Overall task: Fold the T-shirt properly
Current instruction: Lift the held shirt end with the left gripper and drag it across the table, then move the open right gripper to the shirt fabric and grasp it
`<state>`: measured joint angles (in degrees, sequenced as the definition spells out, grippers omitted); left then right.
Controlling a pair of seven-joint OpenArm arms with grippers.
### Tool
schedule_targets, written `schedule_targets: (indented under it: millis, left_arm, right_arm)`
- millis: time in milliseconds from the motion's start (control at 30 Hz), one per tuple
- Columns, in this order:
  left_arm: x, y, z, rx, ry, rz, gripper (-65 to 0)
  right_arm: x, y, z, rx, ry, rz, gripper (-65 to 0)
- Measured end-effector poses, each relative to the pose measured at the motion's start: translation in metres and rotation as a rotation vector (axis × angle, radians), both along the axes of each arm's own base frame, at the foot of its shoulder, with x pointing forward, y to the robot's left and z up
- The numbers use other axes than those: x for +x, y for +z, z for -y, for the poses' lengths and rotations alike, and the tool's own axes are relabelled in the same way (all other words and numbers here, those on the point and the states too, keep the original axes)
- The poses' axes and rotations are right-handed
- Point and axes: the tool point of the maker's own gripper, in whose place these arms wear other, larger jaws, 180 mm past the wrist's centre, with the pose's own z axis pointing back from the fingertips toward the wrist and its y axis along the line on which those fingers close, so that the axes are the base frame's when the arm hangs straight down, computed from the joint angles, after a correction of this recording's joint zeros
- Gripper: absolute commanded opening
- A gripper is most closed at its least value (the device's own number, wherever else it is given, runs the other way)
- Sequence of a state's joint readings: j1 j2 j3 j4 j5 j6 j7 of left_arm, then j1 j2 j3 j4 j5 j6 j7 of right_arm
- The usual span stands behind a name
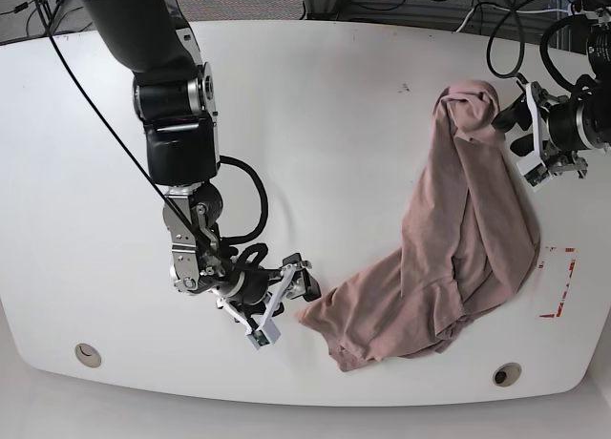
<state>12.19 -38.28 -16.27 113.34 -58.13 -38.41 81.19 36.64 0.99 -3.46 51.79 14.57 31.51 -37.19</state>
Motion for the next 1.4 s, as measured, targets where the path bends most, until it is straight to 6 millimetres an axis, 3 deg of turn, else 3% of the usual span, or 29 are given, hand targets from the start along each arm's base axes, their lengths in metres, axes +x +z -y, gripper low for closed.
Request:
schedule_targets:
  millis: [167,400,533,767,933,1133,1233,1400]
  left_arm:
    - [0.010,0.012,-0.006,-0.031,0.041,0.049,-26.7]
    - [0.008,0.021,-0.058,0.024,0.209,0.078,-26.1]
    - [0.009,0.035,-0.078,0.039,0.274,0.123,-26.1]
    - [0.010,0.066,-0.114,0.060,0.396,0.231,-26.1]
    - [0.008,0.086,-0.136,0.074,0.475,0.301,-26.1]
    - [0.005,0.100,-0.150,0.077,0.527,0.352,-26.1]
    - [0.005,0.109,-0.158,0.084,0.555,0.383,-26.1]
    - [0.008,0.117,-0.167,0.114,0.587,0.416,-26.1]
  right_arm:
    - [-0.005,-0.005,-0.009,0.013,0.009,-0.013,-21.1]
    - [-0.017,-0.014,-0.028,0.041,0.028,-0.038,-21.1]
    - [-0.026,-0.018,-0.046,0.064,0.049,-0.060,-21.1]
    - [-0.032,-0.023,-0.052,0.098,0.040,-0.076,-21.1]
    - [-0.048,-0.039,-0.061,0.064,0.082,-0.103,-21.1]
    - [-0.070,-0.056,-0.067,0.045,0.115,-0.147,-21.1]
    - [-0.081,-0.054,-0.073,0.011,0.151,-0.143,-21.1]
    - [-0.095,-0.032,-0.095,0.018,0.210,-0.066,-21.1]
